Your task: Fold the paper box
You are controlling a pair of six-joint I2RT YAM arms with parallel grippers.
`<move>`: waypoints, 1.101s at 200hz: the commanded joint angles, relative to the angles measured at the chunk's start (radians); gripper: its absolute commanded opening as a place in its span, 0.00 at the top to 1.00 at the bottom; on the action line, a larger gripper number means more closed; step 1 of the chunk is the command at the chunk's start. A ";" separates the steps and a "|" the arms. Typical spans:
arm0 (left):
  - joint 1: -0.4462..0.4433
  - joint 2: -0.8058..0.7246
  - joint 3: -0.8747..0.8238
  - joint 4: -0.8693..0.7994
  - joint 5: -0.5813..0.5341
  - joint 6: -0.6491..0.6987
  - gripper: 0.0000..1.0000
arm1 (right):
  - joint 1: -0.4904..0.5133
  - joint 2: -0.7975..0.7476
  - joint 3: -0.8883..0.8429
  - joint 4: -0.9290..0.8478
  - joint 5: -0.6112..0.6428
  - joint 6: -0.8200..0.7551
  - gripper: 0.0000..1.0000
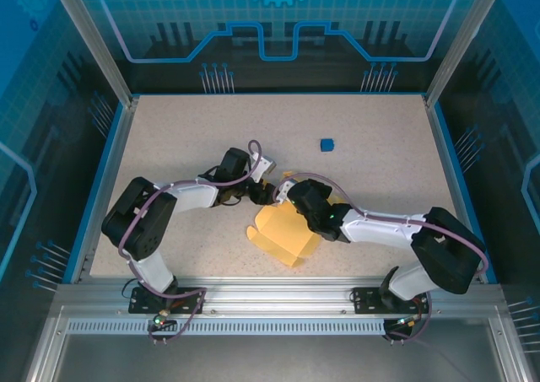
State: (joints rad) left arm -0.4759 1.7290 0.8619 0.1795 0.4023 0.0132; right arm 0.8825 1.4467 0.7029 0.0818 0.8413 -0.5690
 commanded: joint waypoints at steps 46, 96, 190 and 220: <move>0.025 -0.043 -0.021 0.036 0.079 0.066 0.37 | -0.001 -0.059 -0.011 0.061 -0.005 -0.047 1.00; 0.026 -0.034 -0.015 0.035 0.101 0.133 0.37 | 0.018 -0.061 -0.034 0.115 0.012 -0.092 1.00; 0.027 -0.015 -0.029 0.079 0.111 0.178 0.35 | 0.055 -0.046 -0.069 0.182 0.055 -0.176 1.00; 0.027 -0.014 -0.049 0.127 0.108 0.177 0.33 | 0.062 -0.039 -0.080 0.221 0.064 -0.183 1.00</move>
State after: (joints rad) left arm -0.4534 1.7138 0.8398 0.2440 0.4786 0.1612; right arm 0.9279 1.4063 0.6388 0.2489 0.8829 -0.7349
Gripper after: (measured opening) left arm 0.667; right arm 0.046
